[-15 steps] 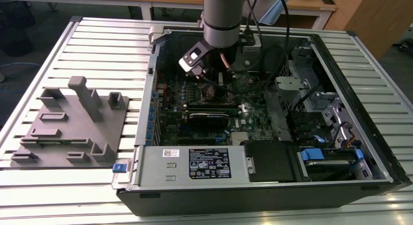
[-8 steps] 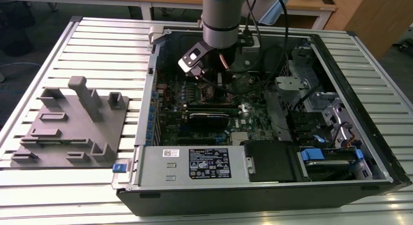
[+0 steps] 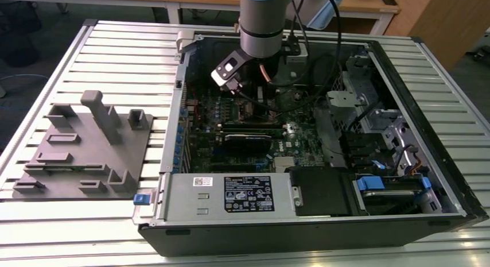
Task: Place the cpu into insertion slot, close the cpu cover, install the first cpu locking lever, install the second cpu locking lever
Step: 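Place the cpu into insertion slot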
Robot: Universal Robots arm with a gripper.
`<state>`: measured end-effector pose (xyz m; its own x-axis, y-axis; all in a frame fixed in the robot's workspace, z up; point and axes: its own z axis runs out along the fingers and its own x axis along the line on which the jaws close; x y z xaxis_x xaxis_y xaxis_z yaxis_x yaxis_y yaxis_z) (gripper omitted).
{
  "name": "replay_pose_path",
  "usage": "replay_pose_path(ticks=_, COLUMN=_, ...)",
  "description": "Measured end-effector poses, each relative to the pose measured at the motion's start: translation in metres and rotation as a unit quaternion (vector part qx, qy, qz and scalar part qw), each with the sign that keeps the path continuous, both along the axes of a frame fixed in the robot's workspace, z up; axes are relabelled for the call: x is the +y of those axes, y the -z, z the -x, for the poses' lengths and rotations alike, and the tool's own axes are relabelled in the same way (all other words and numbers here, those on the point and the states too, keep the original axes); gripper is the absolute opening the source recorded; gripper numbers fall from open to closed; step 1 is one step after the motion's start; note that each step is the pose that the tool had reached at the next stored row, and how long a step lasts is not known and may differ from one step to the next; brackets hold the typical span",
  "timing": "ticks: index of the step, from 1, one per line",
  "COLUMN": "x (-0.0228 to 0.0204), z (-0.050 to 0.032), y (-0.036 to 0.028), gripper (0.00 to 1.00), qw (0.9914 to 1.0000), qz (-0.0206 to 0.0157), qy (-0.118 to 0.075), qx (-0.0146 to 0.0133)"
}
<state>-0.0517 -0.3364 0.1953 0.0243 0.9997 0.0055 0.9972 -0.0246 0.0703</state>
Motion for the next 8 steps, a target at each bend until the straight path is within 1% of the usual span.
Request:
replay_pose_path(ticks=4, x=0.0008, z=0.0000, y=0.0000, gripper=0.54, qw=1.00000, qz=0.0000, qy=0.000, qx=0.0000)
replay_pose_path(ticks=8, x=0.0031, z=0.0000, y=0.0000, gripper=0.54, qw=1.00000, qz=0.0000, qy=0.000, qx=0.0000)
